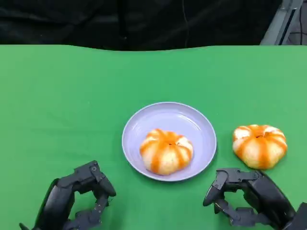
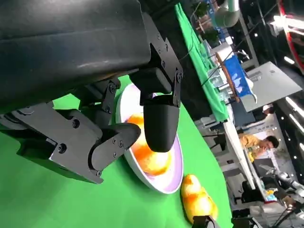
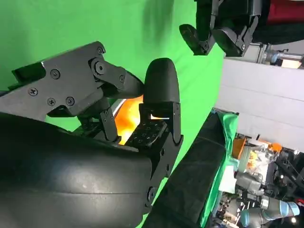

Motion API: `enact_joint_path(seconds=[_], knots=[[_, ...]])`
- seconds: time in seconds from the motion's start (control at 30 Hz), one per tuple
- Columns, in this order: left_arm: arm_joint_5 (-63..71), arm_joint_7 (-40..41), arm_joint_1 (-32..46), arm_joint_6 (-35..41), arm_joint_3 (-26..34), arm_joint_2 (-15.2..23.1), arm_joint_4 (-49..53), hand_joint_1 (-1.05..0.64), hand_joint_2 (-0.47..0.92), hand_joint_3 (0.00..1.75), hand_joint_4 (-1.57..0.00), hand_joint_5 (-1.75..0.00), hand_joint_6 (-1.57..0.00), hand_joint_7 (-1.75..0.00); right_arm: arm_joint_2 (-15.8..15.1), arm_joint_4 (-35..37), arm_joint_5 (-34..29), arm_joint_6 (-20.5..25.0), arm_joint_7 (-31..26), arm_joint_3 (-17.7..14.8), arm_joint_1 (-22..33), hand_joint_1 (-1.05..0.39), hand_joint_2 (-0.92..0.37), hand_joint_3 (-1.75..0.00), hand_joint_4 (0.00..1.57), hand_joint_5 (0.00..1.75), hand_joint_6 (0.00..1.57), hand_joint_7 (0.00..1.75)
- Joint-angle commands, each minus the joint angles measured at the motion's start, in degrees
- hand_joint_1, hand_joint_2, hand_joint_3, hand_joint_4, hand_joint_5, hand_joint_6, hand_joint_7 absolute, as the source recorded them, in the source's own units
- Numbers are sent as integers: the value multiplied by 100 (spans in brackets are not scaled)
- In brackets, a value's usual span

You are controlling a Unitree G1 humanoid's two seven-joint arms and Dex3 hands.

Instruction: Grasp the bread from the table and place it into the plate.

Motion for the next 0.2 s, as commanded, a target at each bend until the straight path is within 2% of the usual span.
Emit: enact_joint_path(seconds=[0.03,0.2], knots=[[-8,0,-11,-65,74,108,25,-8,60,101,-72,-161,-72,-145,-94,-22,38,-23,-25,-75,-28,-12,-72,-79,76,158,84,113],[15,11,-9,-64,82,113,13,-8,60,101,-72,-161,-72,-145,-95,-38,36,-12,-30,-73,-24,-12,-72,-79,76,158,84,112]])
